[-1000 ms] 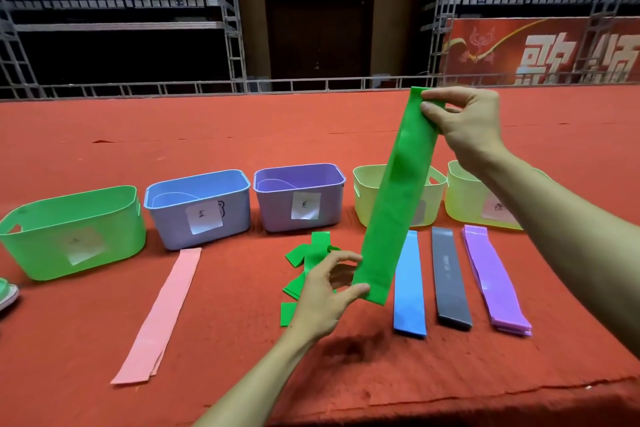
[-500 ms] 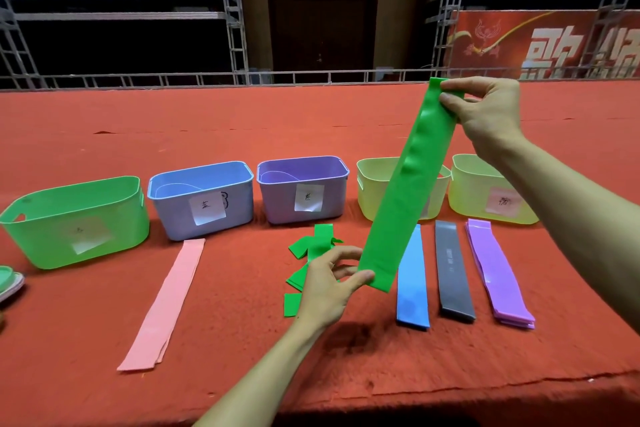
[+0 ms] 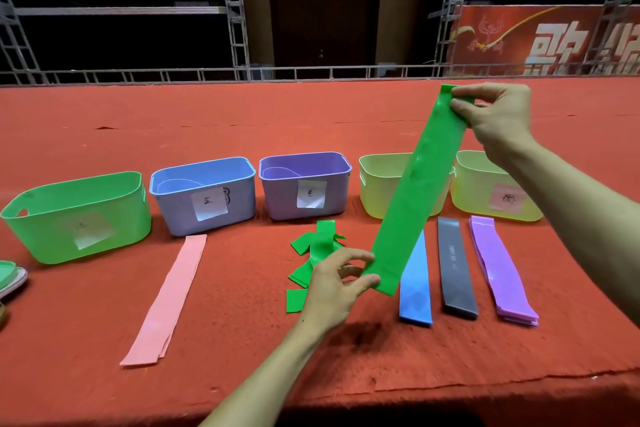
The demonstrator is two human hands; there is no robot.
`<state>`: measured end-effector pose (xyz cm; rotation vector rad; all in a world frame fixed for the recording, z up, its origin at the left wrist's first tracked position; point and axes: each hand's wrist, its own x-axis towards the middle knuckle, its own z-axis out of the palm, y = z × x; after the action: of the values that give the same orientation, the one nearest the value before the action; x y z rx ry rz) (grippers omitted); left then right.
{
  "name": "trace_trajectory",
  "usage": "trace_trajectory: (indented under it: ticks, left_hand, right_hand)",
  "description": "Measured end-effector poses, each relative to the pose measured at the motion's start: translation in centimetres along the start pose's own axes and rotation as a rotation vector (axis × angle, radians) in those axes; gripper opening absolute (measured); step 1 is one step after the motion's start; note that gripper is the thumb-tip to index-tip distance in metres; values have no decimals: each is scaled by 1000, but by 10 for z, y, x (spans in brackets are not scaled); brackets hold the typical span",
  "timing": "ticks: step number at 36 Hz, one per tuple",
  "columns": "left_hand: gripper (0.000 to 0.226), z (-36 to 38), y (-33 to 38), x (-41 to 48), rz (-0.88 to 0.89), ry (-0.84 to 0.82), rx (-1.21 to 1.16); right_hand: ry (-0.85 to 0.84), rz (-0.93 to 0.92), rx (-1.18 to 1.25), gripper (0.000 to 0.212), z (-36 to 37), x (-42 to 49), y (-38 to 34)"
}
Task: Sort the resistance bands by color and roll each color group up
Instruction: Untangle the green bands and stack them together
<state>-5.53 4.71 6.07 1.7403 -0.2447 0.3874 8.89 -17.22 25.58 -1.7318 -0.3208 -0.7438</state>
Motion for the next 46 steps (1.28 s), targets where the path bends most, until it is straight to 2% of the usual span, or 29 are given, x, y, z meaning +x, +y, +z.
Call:
trace_trajectory:
  ticks: [16, 27, 35, 41, 46]
  left_hand:
    - [37, 2, -2, 2, -44, 28, -66]
    - [33, 6, -10, 3, -169, 13, -94]
    - [33, 7, -8, -3, -118, 10, -61]
    - [26, 8, -7, -7, -12, 35, -41]
    - [30, 10, -7, -6, 7, 38, -6]
  right_hand:
    - [-4, 12, 16, 21, -3, -5, 2]
    - [-26, 31, 51, 22, -2, -7, 3]
    - [-28, 26, 67, 23, -2, -13, 5]
    - [-15, 45, 58, 20, -1, -12, 10]
    - [-1, 69, 57, 18, 0, -11, 16]
